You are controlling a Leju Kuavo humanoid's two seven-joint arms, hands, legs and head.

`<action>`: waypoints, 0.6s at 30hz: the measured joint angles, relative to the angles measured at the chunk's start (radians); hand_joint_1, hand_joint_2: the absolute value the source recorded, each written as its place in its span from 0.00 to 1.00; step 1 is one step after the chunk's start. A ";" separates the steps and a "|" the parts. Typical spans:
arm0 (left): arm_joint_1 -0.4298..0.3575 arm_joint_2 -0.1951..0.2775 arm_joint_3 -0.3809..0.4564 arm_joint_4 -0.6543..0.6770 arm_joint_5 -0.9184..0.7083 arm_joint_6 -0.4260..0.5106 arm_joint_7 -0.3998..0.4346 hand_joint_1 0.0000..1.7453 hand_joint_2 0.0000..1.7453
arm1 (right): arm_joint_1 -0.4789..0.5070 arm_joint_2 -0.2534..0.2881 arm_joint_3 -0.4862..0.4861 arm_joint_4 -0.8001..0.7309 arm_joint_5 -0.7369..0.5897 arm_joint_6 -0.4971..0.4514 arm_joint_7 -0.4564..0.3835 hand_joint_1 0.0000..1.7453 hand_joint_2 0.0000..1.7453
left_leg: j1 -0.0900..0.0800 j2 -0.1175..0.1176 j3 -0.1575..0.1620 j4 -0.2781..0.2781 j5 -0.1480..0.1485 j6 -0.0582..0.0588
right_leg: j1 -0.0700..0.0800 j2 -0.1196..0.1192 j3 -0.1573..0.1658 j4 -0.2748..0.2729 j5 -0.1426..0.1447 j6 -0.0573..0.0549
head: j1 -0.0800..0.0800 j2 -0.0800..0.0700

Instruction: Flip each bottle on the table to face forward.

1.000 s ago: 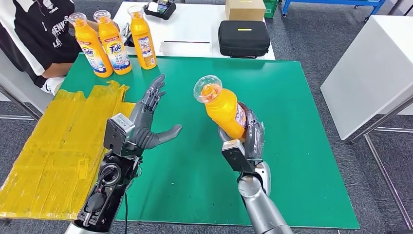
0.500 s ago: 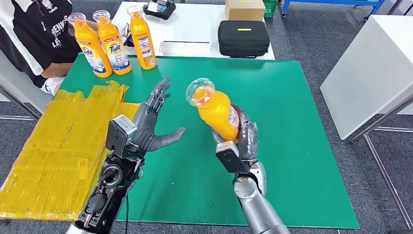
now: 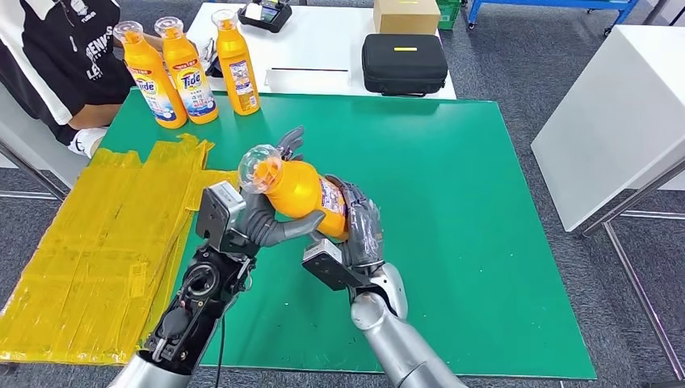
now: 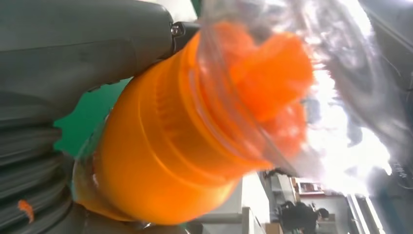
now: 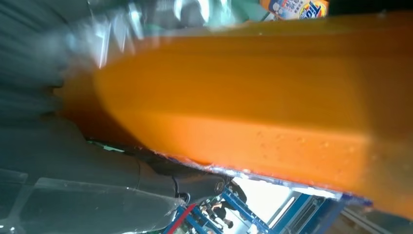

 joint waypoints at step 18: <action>-0.037 -0.003 0.024 0.140 0.107 -0.109 -0.004 0.50 1.00 | -0.083 0.033 0.058 0.151 -0.041 0.037 -0.040 1.00 1.00 | 0.000 0.000 0.000 0.000 0.000 0.000 | 0.000 0.000 0.000 0.000 0.000 0.000 | 0.000 0.000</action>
